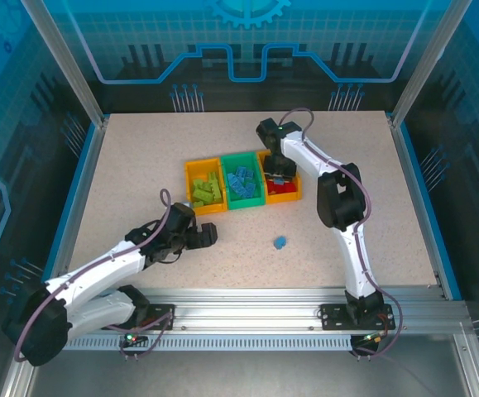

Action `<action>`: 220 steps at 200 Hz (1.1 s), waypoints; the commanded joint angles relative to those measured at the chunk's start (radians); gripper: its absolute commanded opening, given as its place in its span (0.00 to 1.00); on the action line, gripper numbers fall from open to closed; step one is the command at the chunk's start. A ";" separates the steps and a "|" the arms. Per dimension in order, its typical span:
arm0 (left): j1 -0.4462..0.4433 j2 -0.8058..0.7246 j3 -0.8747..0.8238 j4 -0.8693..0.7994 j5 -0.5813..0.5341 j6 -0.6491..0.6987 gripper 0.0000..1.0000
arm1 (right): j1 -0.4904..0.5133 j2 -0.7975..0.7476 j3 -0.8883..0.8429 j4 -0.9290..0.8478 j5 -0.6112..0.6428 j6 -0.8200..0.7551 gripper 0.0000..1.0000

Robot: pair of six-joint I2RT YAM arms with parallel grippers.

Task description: Sort the legos into containers by color

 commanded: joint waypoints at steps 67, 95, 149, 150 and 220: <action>-0.004 -0.043 -0.032 -0.021 -0.022 0.008 0.99 | 0.062 -0.156 -0.061 0.009 0.032 -0.006 0.33; -0.004 -0.042 -0.032 -0.028 -0.026 0.003 0.99 | 0.082 -0.217 -0.086 0.026 0.058 -0.011 0.34; -0.004 -0.041 -0.030 -0.033 -0.034 -0.005 0.99 | 0.149 -0.246 -0.054 0.093 -0.020 -0.089 0.34; -0.004 -0.040 -0.030 -0.034 -0.034 -0.005 0.99 | 0.151 -0.245 -0.050 0.095 -0.023 -0.093 0.34; -0.004 -0.053 -0.031 -0.062 -0.037 -0.009 0.99 | 0.183 -0.020 0.223 -0.009 -0.095 -0.171 0.39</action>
